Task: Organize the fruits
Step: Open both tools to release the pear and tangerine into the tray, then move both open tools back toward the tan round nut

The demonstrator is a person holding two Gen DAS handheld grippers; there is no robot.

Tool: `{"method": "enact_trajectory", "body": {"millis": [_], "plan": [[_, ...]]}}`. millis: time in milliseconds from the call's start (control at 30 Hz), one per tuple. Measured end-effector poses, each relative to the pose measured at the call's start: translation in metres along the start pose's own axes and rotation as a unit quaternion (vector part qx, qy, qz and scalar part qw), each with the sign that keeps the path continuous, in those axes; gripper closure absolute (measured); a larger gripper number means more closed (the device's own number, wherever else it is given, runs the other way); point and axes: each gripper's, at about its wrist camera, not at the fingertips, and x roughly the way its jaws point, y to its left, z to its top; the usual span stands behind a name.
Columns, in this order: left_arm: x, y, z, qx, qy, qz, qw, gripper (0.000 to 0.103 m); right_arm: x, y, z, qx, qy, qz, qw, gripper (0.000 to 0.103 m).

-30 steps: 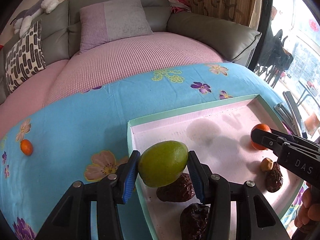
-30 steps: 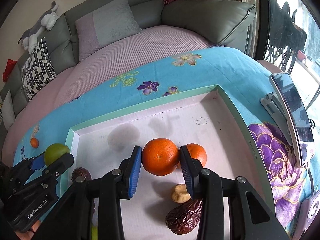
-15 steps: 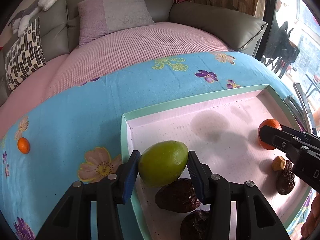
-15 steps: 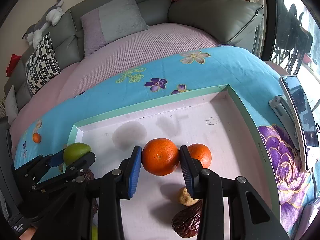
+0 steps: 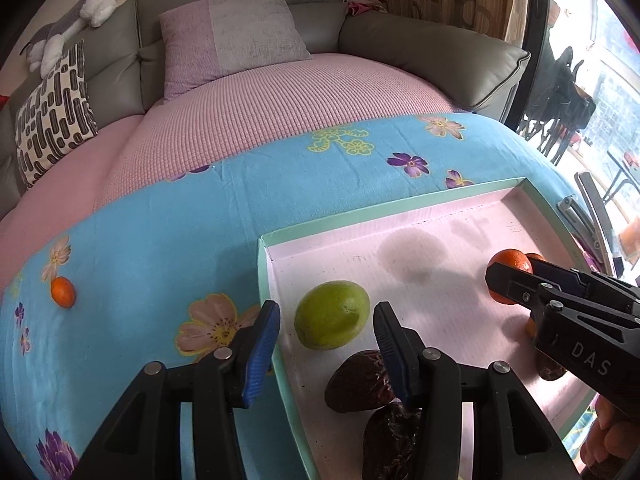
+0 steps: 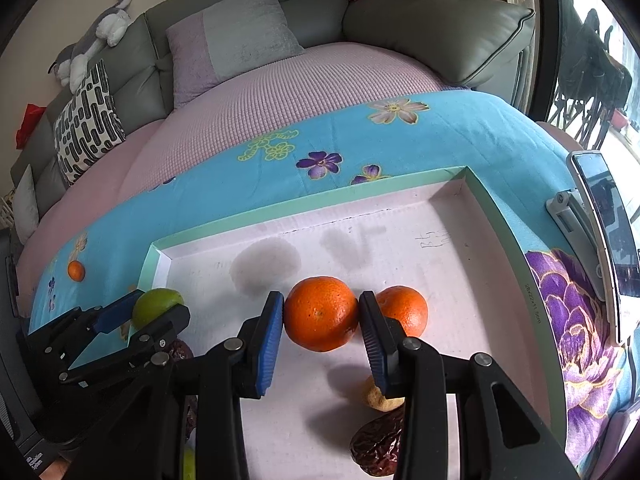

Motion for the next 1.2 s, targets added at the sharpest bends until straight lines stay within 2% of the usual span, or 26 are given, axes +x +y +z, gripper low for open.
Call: {"method": "enact_trajectory", "body": {"millis": [267,400,500,567,633,767,867,900,933,1000,1100,1200], "plan": [[-0.033,0.030,-0.008,-0.038,-0.017,0.023,0.9989,0.051,0.004,0.006,-0.002,-0.011,0.009,-0.001,1.000,0.063],[-0.041,0.056,-0.013,-0.075,-0.008,0.048,0.9960,0.048,0.012,0.007,-0.005,-0.020,0.026,-0.018,0.999,0.063],[-0.042,0.074,-0.021,-0.094,0.003,0.066,0.9934,0.045,0.014,0.005,-0.007,-0.016,0.029,-0.017,0.999,0.063],[-0.041,0.085,-0.030,-0.109,0.014,0.082,0.9906,0.041,0.015,0.005,-0.007,-0.016,0.029,-0.017,0.999,0.063],[-0.041,0.098,-0.038,-0.131,0.025,0.098,0.9861,0.028,0.014,0.005,-0.007,-0.016,0.029,-0.017,0.999,0.063],[-0.042,0.120,-0.050,-0.163,0.035,0.119,0.9787,0.019,0.014,0.006,-0.006,-0.015,0.030,-0.019,0.999,0.062],[-0.047,0.131,-0.058,-0.176,0.037,0.135,0.9744,0.007,0.015,0.007,-0.006,-0.018,0.032,-0.023,0.999,0.062],[-0.048,0.134,-0.061,-0.181,0.037,0.139,0.9730,0.006,0.015,0.008,-0.006,-0.020,0.032,-0.025,0.999,0.060],[-0.050,0.137,-0.063,-0.186,0.038,0.143,0.9715,0.005,0.015,0.008,-0.006,-0.022,0.032,-0.030,0.999,0.053],[-0.052,0.145,-0.069,-0.196,0.040,0.144,0.9692,0.004,0.013,0.010,-0.006,-0.025,0.032,-0.034,0.999,0.045],[-0.051,0.156,-0.078,-0.211,0.050,0.148,0.9649,0.004,0.010,0.012,-0.005,-0.025,0.027,-0.036,0.999,0.044],[-0.052,0.168,-0.085,-0.227,0.054,0.154,0.9601,0.004,0.006,0.015,-0.006,-0.025,0.024,-0.036,0.999,0.033]]}}
